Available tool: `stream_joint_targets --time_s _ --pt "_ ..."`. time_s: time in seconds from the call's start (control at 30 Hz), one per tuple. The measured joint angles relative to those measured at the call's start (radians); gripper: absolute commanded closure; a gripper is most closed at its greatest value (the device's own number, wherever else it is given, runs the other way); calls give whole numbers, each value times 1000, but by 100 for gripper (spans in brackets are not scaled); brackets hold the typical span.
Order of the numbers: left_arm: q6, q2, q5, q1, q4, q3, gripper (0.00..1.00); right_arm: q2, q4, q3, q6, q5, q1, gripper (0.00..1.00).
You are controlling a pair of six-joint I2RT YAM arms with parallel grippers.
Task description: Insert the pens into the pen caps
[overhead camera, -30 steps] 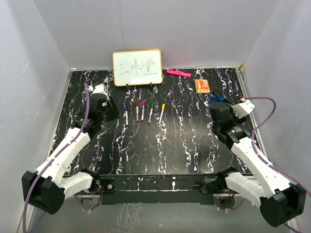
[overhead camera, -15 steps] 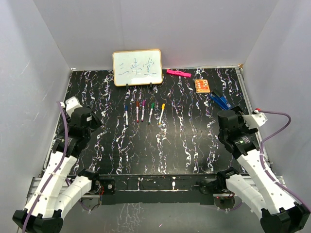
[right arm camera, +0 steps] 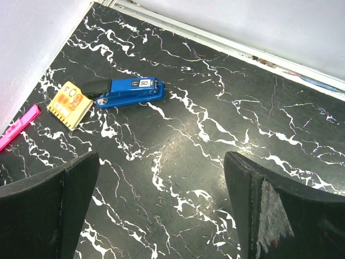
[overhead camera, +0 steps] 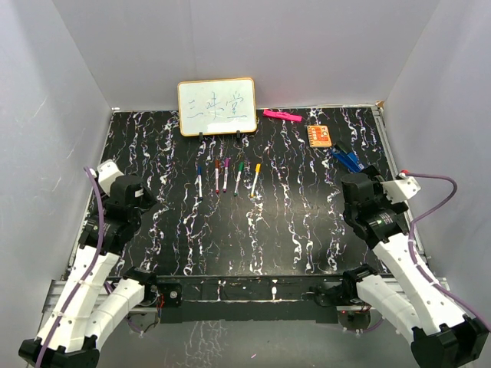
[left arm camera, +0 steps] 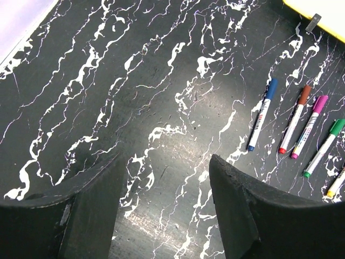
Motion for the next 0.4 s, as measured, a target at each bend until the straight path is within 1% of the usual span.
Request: stream_joint_targets --time_s 0.1,0.27,0.4 --pt "-1 -3 -6 0 -3 0 38 9 -2 0 0 0 0 2" --pt "0 -4 -6 0 -3 0 41 11 -3 0 0 0 0 2" --pt "5 6 -6 0 -3 0 39 14 -3 0 0 0 0 2"
